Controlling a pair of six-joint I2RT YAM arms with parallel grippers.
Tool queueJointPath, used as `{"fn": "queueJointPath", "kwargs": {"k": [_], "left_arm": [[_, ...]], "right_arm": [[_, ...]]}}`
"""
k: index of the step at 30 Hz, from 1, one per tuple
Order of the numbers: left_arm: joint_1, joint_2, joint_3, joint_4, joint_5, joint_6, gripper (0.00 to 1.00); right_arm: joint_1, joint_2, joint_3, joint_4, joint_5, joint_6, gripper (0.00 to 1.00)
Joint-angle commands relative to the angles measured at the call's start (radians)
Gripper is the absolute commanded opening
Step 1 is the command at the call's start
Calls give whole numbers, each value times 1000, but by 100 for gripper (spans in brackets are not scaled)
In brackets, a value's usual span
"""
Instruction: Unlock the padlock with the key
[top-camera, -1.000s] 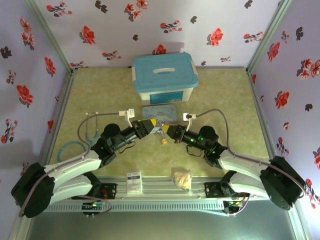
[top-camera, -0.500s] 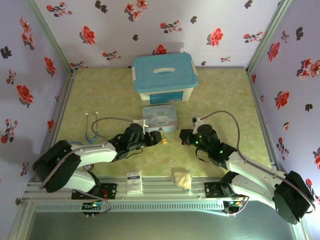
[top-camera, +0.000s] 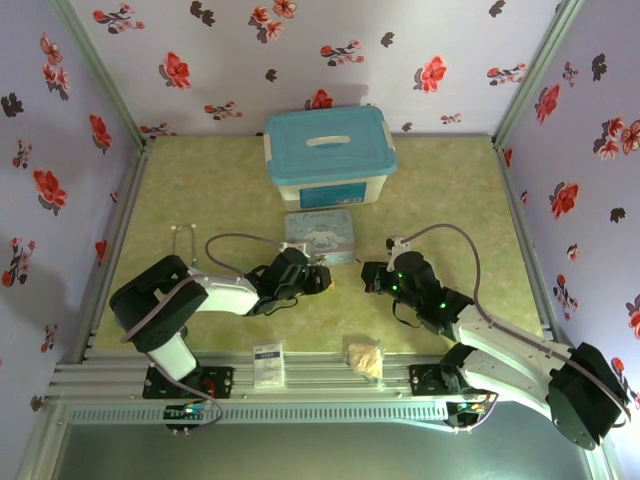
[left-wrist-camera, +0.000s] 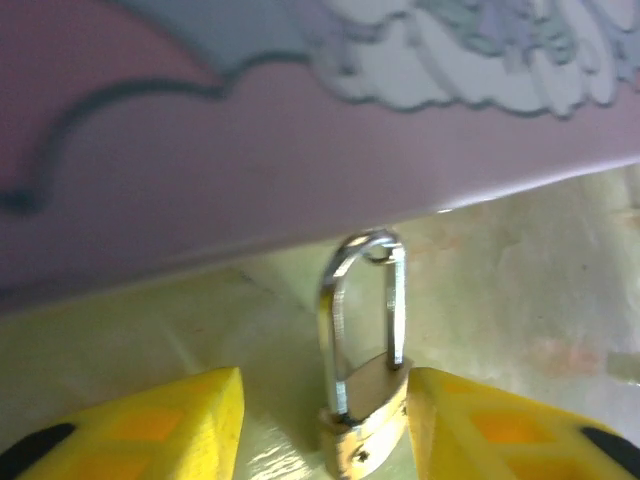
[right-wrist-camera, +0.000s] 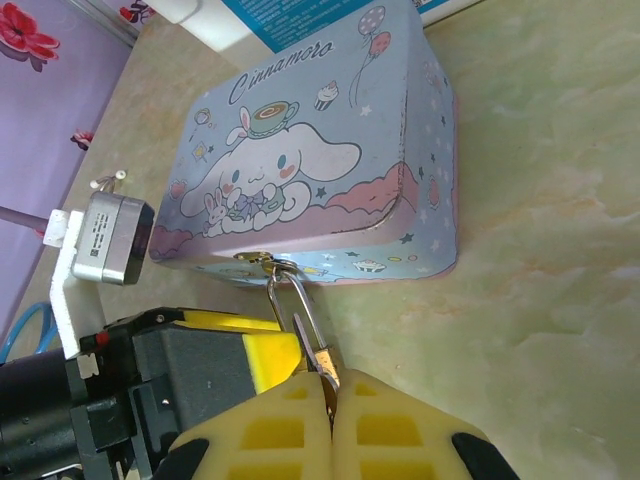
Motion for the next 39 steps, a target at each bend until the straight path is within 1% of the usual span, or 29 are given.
{"fn": "queueJointPath", "kwargs": {"k": [1,6,11,12,14,15,18,22,26,28,31,33,37,39], "left_arm": [[-22,35,31,-10,-45,9,43],[-33,69,42,-14,-52,7,43],[-53,104,52,3,-53,2,39],[-54,113,51,14,-51,-1,36],[-56,127,42,52,-43,-9,25],[-58,134,37,74,-40,-17,22],[-57,140,38,81,-40,-22,19],[-58,131,34,80,-41,-23,13],[-55,106,19,98,-40,-46,9],[-53,90,2,138,-41,-76,8],[-42,68,-34,225,-36,-135,4],[-34,59,-52,282,-29,-175,1],[-27,49,-74,360,-26,-230,0],[-27,44,-87,404,-32,-264,0]], "right_arm": [[-5,-15,-14,-16,24,-18,0],[-6,-12,-30,-1,28,-7,0],[-6,0,-42,13,29,3,0],[-6,6,-44,20,27,7,0],[-5,18,-56,43,18,16,0],[-5,29,-63,64,8,26,0],[-7,78,-95,151,-33,50,0],[-7,143,-102,187,-60,66,0],[-8,175,-116,252,-141,104,0],[-17,205,-145,337,-207,148,0],[-53,275,-179,469,-311,208,0],[-63,322,-177,502,-343,223,0],[-63,399,-155,557,-390,243,0],[-63,424,-139,551,-399,255,0]]}}
